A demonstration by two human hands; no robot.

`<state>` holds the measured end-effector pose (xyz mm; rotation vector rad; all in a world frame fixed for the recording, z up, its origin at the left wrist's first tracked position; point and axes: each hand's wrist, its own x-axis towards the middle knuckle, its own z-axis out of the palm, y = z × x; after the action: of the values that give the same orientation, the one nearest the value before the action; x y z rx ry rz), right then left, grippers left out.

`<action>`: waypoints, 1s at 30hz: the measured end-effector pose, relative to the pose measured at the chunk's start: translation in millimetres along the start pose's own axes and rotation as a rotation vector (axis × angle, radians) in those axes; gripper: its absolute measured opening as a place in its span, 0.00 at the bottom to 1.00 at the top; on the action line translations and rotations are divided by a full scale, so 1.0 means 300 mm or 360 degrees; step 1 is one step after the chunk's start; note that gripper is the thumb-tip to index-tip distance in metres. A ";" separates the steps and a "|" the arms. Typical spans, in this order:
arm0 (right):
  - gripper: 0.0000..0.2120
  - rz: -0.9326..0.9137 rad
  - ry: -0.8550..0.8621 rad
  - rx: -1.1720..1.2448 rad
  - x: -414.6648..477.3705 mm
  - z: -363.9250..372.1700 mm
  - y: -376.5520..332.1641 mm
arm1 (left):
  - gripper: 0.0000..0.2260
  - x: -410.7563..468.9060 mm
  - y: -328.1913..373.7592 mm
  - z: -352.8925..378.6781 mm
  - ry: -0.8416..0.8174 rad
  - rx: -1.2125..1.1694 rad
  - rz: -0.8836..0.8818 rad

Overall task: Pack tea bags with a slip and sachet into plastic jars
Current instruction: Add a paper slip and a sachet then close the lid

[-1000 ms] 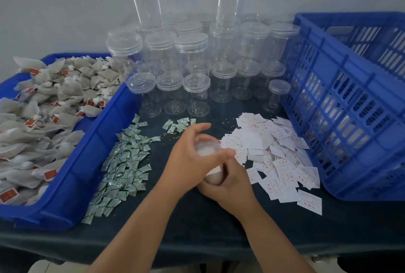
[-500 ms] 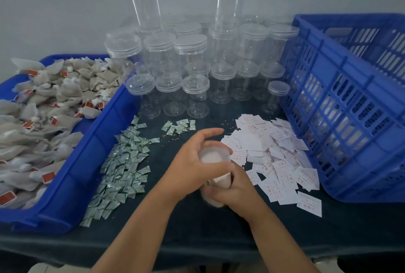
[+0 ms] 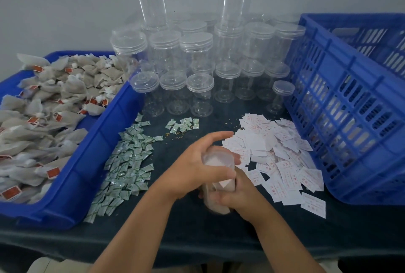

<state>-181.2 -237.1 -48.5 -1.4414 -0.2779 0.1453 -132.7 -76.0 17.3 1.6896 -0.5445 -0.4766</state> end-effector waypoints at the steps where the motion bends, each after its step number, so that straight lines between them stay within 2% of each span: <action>1: 0.22 0.0054 -0.0010 0.0035 0.000 -0.008 0.000 | 0.38 -0.002 0.008 -0.010 -0.0053 -0.0085 -0.0003; 3: 0.24 0.0085 0.0065 0.0046 0.012 -0.008 0.003 | 0.38 -0.002 0.015 -0.009 0.0087 -0.0139 0.0028; 5: 0.24 0.0037 0.0216 0.0009 0.027 0.014 0.009 | 0.35 0.004 0.012 0.019 0.0367 -0.0023 0.0025; 7: 0.22 0.0003 0.0276 0.0012 0.030 0.035 0.021 | 0.33 0.004 0.008 0.049 0.0502 0.0126 0.0002; 12: 0.15 -0.0023 0.0264 0.0018 0.012 0.014 0.014 | 0.28 0.019 0.017 0.055 0.0395 0.0085 0.0045; 16: 0.12 0.0097 0.0168 0.0048 0.012 0.005 0.003 | 0.25 0.032 0.040 0.037 0.0235 0.0111 0.0051; 18: 0.19 0.0084 0.0217 0.0038 0.011 0.012 0.004 | 0.25 0.037 0.045 0.031 0.0202 0.0066 0.0032; 20: 0.30 -0.0023 0.0338 -0.0153 0.001 0.026 -0.005 | 0.27 0.040 0.051 0.034 0.0208 0.0044 0.0029; 21: 0.30 -0.0101 0.0391 -0.0277 -0.005 0.038 -0.016 | 0.27 0.042 0.056 0.037 0.0217 0.0070 0.0042; 23: 0.22 -0.0176 0.0415 -0.0463 -0.011 0.061 -0.058 | 0.28 0.046 0.065 0.040 0.0254 0.0155 0.0109; 27: 0.19 -0.0055 0.0487 -0.0720 -0.017 0.019 -0.202 | 0.21 0.069 0.111 0.028 0.0411 0.0257 0.0300; 30: 0.16 -0.0031 0.0473 -0.0865 -0.044 -0.052 -0.340 | 0.22 0.101 0.180 0.034 0.0359 0.0375 0.0435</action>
<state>-196.5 -268.6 49.5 -1.9711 -0.0862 -0.1756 -119.3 -110.3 68.2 1.8285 -0.6721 -0.0233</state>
